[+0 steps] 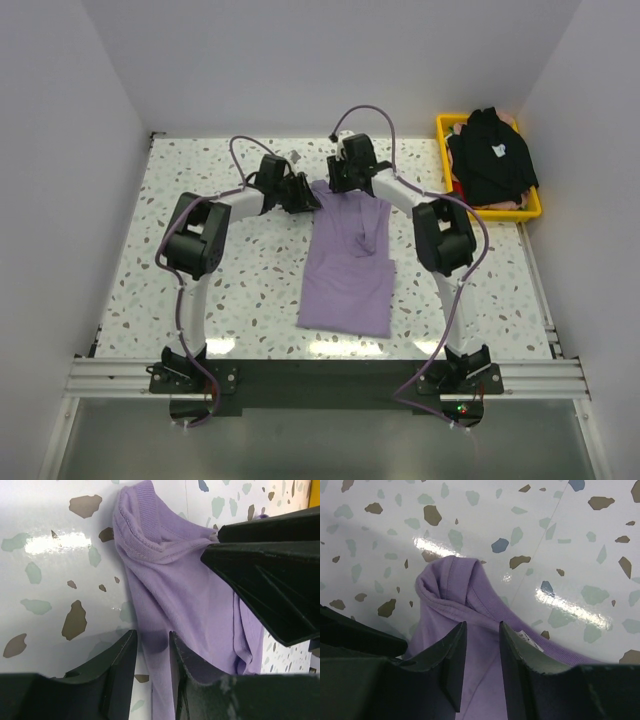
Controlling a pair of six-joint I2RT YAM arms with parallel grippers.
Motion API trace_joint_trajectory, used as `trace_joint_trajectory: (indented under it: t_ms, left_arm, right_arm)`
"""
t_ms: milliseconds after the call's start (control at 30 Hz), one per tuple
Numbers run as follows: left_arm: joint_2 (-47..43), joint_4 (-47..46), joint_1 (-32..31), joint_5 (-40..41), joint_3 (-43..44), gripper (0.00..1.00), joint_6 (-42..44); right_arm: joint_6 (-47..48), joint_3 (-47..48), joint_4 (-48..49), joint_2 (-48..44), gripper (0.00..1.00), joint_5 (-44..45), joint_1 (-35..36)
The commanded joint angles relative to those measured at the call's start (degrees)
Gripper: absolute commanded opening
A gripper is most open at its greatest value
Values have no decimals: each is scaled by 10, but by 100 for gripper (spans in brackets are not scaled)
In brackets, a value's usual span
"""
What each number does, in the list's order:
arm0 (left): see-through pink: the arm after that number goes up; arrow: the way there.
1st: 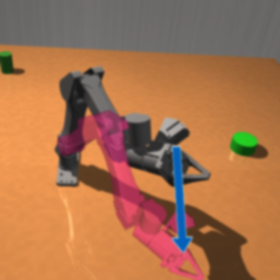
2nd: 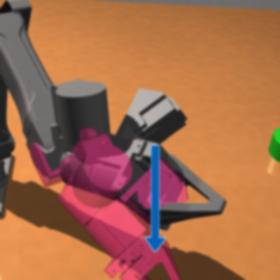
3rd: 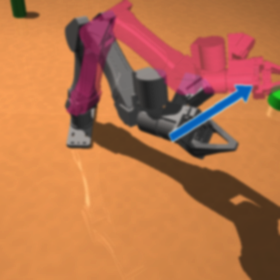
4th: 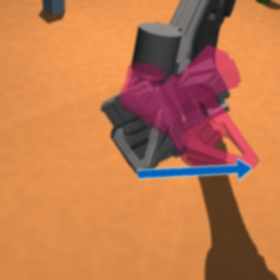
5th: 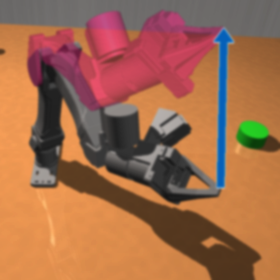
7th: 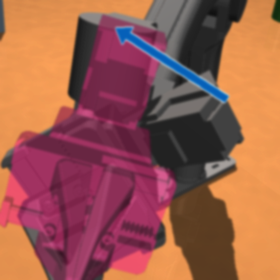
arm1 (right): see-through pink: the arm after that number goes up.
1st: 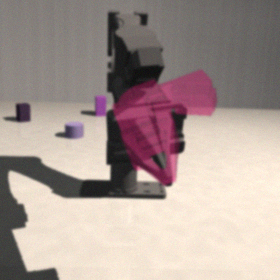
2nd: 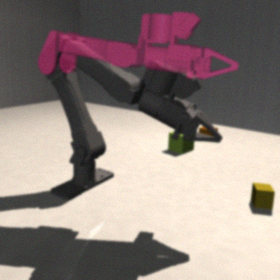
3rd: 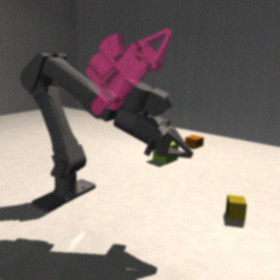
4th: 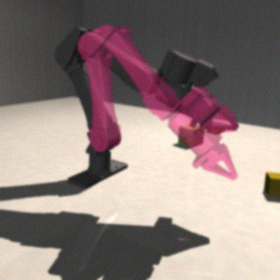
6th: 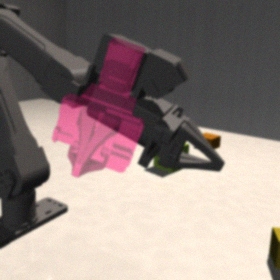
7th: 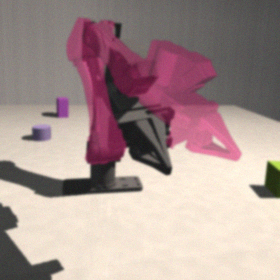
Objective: Fold and stack the t-shirts
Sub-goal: Fold the tshirt
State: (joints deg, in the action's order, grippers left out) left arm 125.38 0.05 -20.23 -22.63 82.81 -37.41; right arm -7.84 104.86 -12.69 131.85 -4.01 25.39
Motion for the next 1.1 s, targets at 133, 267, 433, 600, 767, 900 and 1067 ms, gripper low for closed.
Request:
trace_joint_trajectory:
  t_ms: [133,267,433,600,767,900,1067]
  left_arm:
    - [17,-15,1,-7,23,36,-6]
    - [20,-13,1,-7,24,36,-6]
    - [22,-11,1,-7,28,35,-6]
    - [24,-10,1,-7,31,34,-6]
    - [25,-8,1,-7,32,34,-5]
    - [26,-10,1,-7,32,32,-5]
    - [27,-14,1,-12,32,24,-7]
  right_arm:
    - [42,25,-18,2,36,30,12]
    - [60,38,-32,11,36,38,14]
    - [70,47,-45,23,36,52,18]
    - [75,57,-52,31,36,64,19]
    - [75,67,-53,41,36,65,20]
    - [75,67,-52,42,33,58,21]
    - [63,49,-30,29,10,59,21]
